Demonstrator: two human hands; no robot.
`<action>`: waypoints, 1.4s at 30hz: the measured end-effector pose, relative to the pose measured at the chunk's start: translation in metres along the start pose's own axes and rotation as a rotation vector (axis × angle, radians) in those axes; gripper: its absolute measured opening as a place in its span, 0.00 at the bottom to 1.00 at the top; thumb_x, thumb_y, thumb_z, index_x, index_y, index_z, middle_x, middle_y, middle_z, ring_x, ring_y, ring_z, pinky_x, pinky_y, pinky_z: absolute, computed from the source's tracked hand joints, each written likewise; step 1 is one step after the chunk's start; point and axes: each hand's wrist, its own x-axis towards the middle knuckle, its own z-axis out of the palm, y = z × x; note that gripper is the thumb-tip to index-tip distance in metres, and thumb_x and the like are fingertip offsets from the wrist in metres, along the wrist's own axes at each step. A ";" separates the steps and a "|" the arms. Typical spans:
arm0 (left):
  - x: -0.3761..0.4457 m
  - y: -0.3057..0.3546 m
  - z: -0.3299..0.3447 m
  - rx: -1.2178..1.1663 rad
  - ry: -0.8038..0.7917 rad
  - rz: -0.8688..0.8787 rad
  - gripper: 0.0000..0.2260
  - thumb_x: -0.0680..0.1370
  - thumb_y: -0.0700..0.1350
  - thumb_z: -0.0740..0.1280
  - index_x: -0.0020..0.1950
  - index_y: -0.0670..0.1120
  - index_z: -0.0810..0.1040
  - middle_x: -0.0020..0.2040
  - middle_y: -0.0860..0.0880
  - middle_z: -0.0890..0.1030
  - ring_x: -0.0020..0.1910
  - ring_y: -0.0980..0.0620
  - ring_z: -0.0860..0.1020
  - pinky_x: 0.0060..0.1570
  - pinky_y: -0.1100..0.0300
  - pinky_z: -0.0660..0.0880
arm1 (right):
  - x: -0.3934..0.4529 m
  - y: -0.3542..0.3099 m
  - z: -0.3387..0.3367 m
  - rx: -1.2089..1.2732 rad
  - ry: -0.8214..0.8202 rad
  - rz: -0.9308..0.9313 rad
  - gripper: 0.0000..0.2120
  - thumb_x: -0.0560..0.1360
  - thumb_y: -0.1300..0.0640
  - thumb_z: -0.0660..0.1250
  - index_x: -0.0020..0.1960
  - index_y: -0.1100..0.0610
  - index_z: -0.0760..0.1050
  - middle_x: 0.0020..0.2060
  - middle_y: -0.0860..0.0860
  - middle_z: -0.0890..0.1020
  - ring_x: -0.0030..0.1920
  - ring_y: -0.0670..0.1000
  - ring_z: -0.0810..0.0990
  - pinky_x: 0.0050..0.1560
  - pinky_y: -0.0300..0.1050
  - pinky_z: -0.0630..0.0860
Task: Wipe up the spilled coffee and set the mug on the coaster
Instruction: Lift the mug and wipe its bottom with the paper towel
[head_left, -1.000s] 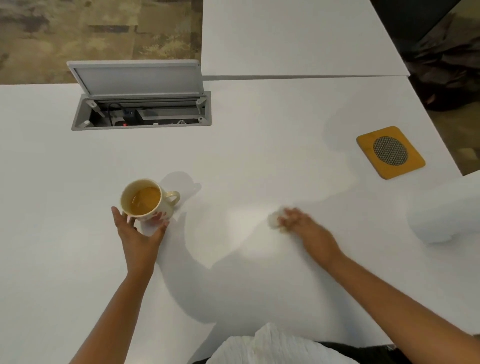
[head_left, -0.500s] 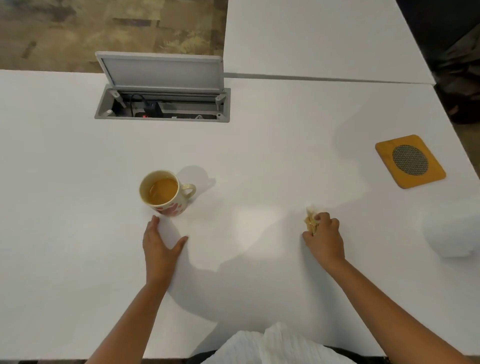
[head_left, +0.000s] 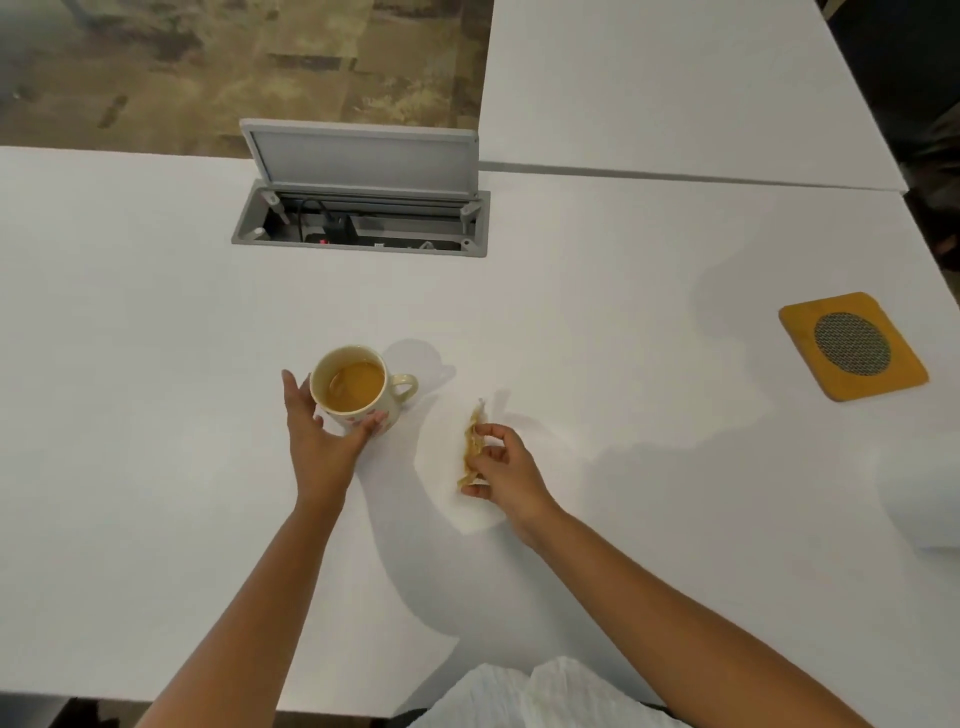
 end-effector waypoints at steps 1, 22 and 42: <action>0.004 0.005 0.000 -0.007 -0.005 0.003 0.50 0.64 0.43 0.78 0.75 0.54 0.46 0.72 0.53 0.64 0.69 0.54 0.66 0.66 0.57 0.63 | -0.001 -0.002 -0.004 0.084 -0.015 0.030 0.14 0.75 0.65 0.64 0.55 0.49 0.71 0.48 0.55 0.77 0.41 0.50 0.80 0.35 0.40 0.79; 0.014 0.015 0.008 0.093 0.014 0.043 0.51 0.61 0.49 0.79 0.72 0.62 0.47 0.69 0.53 0.68 0.66 0.49 0.68 0.59 0.57 0.65 | -0.018 0.004 -0.092 0.508 0.064 -0.013 0.20 0.74 0.74 0.56 0.60 0.57 0.74 0.47 0.56 0.82 0.46 0.52 0.83 0.38 0.44 0.81; -0.068 0.133 0.007 0.100 -0.154 0.311 0.52 0.54 0.64 0.73 0.69 0.70 0.43 0.58 0.63 0.71 0.55 0.56 0.74 0.44 0.66 0.69 | -0.004 -0.039 -0.020 0.366 -0.242 -0.012 0.20 0.74 0.73 0.56 0.57 0.55 0.76 0.51 0.56 0.80 0.51 0.52 0.81 0.48 0.45 0.81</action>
